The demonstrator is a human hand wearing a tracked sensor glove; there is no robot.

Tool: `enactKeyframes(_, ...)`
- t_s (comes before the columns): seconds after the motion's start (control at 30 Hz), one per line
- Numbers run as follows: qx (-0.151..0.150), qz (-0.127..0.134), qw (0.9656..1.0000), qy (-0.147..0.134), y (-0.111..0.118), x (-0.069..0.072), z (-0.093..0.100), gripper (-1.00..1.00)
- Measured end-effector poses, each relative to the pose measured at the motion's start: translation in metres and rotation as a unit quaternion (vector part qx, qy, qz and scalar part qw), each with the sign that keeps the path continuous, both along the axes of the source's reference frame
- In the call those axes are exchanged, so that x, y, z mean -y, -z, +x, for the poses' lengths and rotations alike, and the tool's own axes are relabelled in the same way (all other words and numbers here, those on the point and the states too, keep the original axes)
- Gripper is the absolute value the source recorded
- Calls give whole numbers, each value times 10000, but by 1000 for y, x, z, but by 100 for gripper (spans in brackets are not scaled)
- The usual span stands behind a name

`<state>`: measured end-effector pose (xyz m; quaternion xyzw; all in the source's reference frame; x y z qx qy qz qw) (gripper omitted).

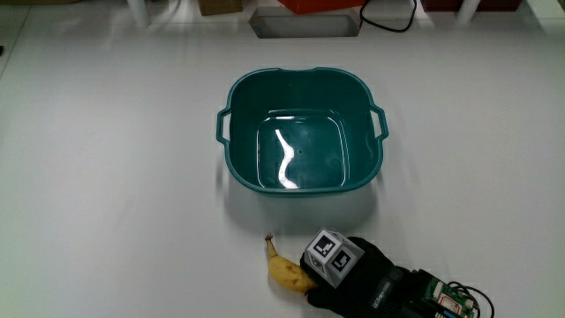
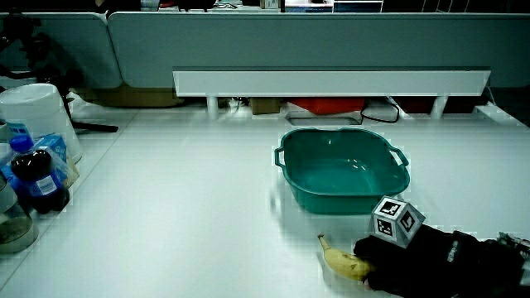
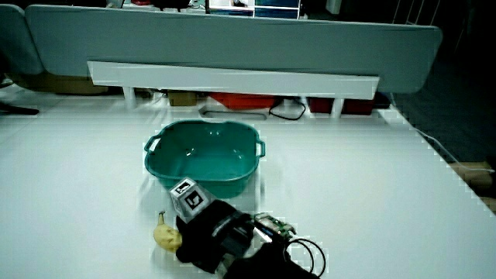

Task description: Place banana on desk

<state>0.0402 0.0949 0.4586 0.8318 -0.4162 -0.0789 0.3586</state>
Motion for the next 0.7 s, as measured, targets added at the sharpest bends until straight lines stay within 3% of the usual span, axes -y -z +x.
enactKeyframes(0.3, -117, 104, 9998, -101, -2, -3, -1, 0)
enactKeyframes(0.37, -112, 248, 9996, -85, 0, -5, -2, 0)
enactKeyframes(0.7, -174, 352, 9990, -203, -3, -7, 0, -32)
